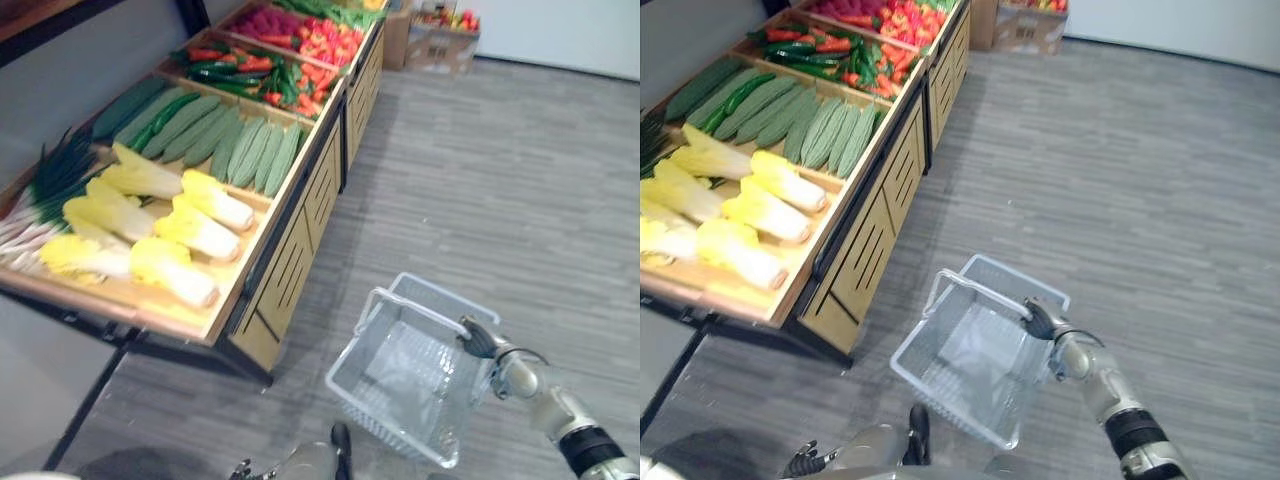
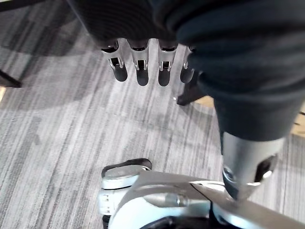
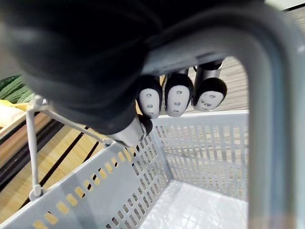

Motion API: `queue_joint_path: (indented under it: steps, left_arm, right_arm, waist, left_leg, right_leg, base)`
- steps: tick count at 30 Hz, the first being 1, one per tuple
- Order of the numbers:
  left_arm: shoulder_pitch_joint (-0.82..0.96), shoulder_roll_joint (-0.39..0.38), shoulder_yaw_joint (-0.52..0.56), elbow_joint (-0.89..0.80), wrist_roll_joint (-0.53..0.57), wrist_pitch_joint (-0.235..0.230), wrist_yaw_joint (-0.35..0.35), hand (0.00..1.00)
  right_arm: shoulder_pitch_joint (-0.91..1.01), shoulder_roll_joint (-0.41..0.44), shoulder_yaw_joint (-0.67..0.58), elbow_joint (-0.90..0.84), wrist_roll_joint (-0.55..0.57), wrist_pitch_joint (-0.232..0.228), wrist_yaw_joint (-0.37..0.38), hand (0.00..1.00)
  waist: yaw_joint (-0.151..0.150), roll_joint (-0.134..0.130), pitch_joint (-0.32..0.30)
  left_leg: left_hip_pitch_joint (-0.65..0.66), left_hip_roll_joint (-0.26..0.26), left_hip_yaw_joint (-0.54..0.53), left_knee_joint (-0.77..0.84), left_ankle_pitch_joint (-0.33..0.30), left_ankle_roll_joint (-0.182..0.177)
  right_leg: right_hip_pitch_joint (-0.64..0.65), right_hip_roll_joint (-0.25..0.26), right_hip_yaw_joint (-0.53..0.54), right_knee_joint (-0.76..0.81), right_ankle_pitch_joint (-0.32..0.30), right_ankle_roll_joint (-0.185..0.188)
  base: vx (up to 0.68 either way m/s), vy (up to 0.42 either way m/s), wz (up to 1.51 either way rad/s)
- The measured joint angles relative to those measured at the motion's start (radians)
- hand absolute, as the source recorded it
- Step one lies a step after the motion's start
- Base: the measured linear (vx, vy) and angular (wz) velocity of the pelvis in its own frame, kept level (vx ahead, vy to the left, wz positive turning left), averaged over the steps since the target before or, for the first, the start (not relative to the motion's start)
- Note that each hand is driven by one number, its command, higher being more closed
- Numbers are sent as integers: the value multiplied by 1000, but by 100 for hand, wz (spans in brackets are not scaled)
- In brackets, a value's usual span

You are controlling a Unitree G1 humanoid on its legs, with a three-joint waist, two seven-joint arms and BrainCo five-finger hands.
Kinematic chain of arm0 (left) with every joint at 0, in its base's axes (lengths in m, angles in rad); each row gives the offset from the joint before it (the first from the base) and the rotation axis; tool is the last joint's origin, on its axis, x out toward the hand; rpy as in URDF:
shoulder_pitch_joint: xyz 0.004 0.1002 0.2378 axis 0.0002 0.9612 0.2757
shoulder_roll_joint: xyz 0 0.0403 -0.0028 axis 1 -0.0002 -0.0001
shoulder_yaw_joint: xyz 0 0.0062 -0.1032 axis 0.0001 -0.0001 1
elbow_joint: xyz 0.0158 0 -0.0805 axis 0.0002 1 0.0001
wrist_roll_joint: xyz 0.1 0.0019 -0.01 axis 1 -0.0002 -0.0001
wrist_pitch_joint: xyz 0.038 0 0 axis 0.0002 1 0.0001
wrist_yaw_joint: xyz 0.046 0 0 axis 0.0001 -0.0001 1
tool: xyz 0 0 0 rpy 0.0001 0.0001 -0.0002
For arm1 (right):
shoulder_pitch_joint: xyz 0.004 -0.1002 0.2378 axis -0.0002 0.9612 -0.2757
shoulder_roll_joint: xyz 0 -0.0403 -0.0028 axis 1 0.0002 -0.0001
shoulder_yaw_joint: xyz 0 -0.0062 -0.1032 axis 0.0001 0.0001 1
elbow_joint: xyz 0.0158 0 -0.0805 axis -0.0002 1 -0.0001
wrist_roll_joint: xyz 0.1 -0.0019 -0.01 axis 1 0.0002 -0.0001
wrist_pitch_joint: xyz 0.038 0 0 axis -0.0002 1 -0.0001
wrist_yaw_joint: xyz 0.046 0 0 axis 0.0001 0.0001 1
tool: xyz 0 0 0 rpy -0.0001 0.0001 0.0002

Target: Pick vegetable in the basket

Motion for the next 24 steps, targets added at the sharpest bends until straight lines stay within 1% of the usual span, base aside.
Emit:
queue_joint_path:
  steps: [1,2,3,4,5,6,7,8,9,11,13,14,15,16,17,18,19,20,21,22,23,24]
  left_arm:
    - [-1,1,-7,0,0,6,1,0]
    - [-2,3,-14,1,0,7,2,0]
    - [-10,5,-18,0,-1,7,1,0]
    - [-13,5,-18,-2,-1,7,1,0]
    - [-31,4,-18,-6,-1,7,0,0]
    - [-48,3,-18,-13,-1,6,0,0]
    - [-55,-1,-20,-15,-1,5,0,0]
    - [-65,-7,-25,-17,-1,4,-2,0]
    - [-68,-7,-24,-19,-1,3,-3,0]
    - [-64,-6,-24,-13,0,4,-3,0]
    - [-51,4,-18,-8,-1,5,-4,0]
    - [-43,3,-14,-8,-1,5,-4,0]
    - [-28,2,-4,-5,-1,5,-5,0]
    - [-29,-16,6,22,-2,6,-6,0]
    - [-30,-29,9,31,-3,5,-9,0]
    - [-34,-47,33,32,-4,5,-8,0]
    - [-35,-52,42,32,-4,5,-8,0]
    - [-37,-58,59,32,-5,5,-6,0]
    - [-39,-58,67,39,-8,3,-5,0]
    - [-39,-58,73,39,-25,4,-1,0]
    - [-39,-57,81,40,-44,5,3,0]
    - [-39,-57,85,38,-45,5,8,0]
  right_arm:
    - [4,6,0,0,-1,0,0,100]
    - [10,8,0,-1,-1,1,0,100]
    - [15,6,-4,-1,-1,3,0,100]
    - [15,6,-6,-1,-1,4,0,100]
    - [14,5,-13,-1,0,6,0,100]
    - [14,1,-20,-1,0,6,0,100]
    - [14,0,-26,0,0,7,0,100]
    - [14,0,-39,0,0,8,0,100]
    - [14,0,-47,0,0,10,0,100]
    - [14,0,-48,0,0,11,0,100]
    - [15,0,-48,0,-2,12,0,100]
    - [15,0,-48,0,-3,12,0,100]
    - [17,0,-48,0,-3,11,1,100]
    - [17,-9,-59,7,-3,18,1,100]
    - [17,-8,-60,11,-3,25,1,100]
    - [12,-9,-60,16,-2,35,1,100]
    - [8,-7,-58,21,-2,35,1,100]
    - [-1,-7,-57,33,-2,36,1,100]
    - [-5,-9,-57,35,-1,45,1,100]
    - [-5,-10,-58,36,-1,50,1,100]
    - [-5,-12,-59,37,-1,53,1,100]
    - [-1,-14,-59,37,0,56,1,100]
  waist:
    - [-5,0,0]
    - [-24,6,3]
    - [-44,17,4]
    - [-48,18,4]
    - [-56,22,7]
    - [-55,19,7]
    - [-55,26,7]
    - [-55,38,9]
    - [-54,42,10]
    - [-46,40,10]
    - [-33,26,14]
    - [-31,22,12]
    - [-30,10,6]
    - [-31,45,4]
    - [-33,56,-3]
    - [-32,77,-11]
    - [-32,81,-15]
    - [-35,83,-17]
    - [-41,80,-22]
    - [-47,80,-28]
    - [-53,77,-35]
    - [-58,76,-35]
  left_leg:
    - [26,2,-9,-6,-6,12]
    - [78,7,-30,-20,-18,18]
    - [122,17,-59,-27,-20,13]
    - [128,19,-64,-28,-21,12]
    - [147,22,-79,-29,-23,9]
    - [163,26,-97,-29,-24,7]
    - [170,33,-103,-28,-29,-1]
    - [180,48,-126,-26,-42,-22]
    - [190,62,-148,-23,-61,-52]
    - [209,82,-166,-18,-94,-83]
    - [244,114,-196,14,-162,-145]
    - [256,124,-203,20,-182,-162]
    - [273,143,-225,23,-221,-194]
    - [285,200,-246,30,-243,-215]
    - [282,217,-262,41,-237,-218]
    - [263,262,-283,74,-197,-237]
    - [241,278,-293,92,-170,-247]
    - [197,301,-327,133,-108,-247]
    - [146,316,-350,171,-36,-228]
    - [117,324,-357,185,4,-217]
    - [70,339,-345,190,96,-183]
    - [38,367,-267,175,205,-155]
  right_leg:
    - [-31,5,-20,55,-41,-60]
    - [-68,5,-82,83,-122,-122]
    - [-90,7,-171,0,-221,-150]
    - [-93,7,-190,-31,-236,-153]
    - [-114,10,-240,-164,-259,-165]
    - [-123,18,-254,-321,-258,-165]
    - [-123,27,-254,-403,-255,-161]
    - [-124,35,-248,-569,-236,-144]
    - [-134,33,-228,-696,-218,-118]
    - [-156,16,-206,-790,-185,-114]
    - [-165,-22,-200,-862,-174,-102]
    - [-163,-27,-199,-867,-174,-102]
    - [-159,-34,-194,-859,-139,-87]
    - [-172,-9,-216,-770,-74,-71]
    - [-186,0,-229,-723,-75,-71]
    - [-209,22,-257,-646,-129,-107]
    - [-215,29,-272,-619,-144,-127]
    - [-219,31,-313,-574,-175,-158]
    - [-218,29,-352,-553,-205,-177]
    - [-217,27,-377,-550,-212,-187]
    - [-210,23,-424,-553,-226,-209]
    - [-179,17,-483,-572,-238,-229]
  base:
    - [370,52,27]
    - [468,27,57]
    - [389,18,59]
    - [396,-9,66]
    - [385,-84,52]
    - [385,-84,55]
    - [444,-178,55]
    - [286,-151,56]
    - [432,-250,54]
    - [334,-241,40]
    - [433,-388,41]
    - [489,-546,41]
    - [338,-431,52]
    - [417,-545,58]
    - [357,-459,53]
    - [436,-587,33]
    - [444,-586,41]
    - [517,-667,59]
    - [423,-513,72]
    - [472,-567,85]
    - [340,-403,99]
    - [325,-387,115]
